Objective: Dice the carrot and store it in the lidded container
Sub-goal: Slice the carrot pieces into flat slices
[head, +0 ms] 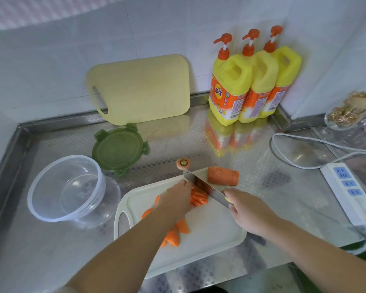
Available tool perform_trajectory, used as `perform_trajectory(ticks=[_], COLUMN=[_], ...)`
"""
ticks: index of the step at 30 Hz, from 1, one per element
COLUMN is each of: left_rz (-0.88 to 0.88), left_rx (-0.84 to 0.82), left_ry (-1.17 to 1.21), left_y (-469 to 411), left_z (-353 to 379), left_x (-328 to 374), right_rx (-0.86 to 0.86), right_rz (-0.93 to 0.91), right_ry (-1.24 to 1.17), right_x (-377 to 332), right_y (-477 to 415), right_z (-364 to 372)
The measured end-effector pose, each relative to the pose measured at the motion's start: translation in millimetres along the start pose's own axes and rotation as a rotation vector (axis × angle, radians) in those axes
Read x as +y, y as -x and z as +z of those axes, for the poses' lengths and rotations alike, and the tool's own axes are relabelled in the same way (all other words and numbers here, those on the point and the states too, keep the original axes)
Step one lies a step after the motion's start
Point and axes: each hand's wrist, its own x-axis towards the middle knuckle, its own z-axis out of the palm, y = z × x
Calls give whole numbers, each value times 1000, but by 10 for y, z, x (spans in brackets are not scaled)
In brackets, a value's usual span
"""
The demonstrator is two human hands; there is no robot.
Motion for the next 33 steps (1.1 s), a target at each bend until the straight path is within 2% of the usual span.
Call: perform_trajectory(ticks=[6,9,12,15,18,23,33], left_rz=[-140,-227,-256,-249,-186,-108,-229], left_rx=[91,121,160,196,203,85,47], left_ry=[-65,35,95,14,-51,-47,-4], left_y=[153,212,272,299,287,193,147], left_z=[155,194,225,235,216,128,138], left_x=[98,142,169,136,102,71,203], right_rx=[-86,-103,-95,-63,-40,-4,53], right_rz=[-151,-206,-251,-268,-218,-120,54], right_ry=[109,142,173,156,110,51,-39], right_x=[78,126,130,130,146,140,-20], right_y=[-198,-298,-356,-373,-318,-131,45], right_z=[-185,-197,-216,-252,-238,-210,44])
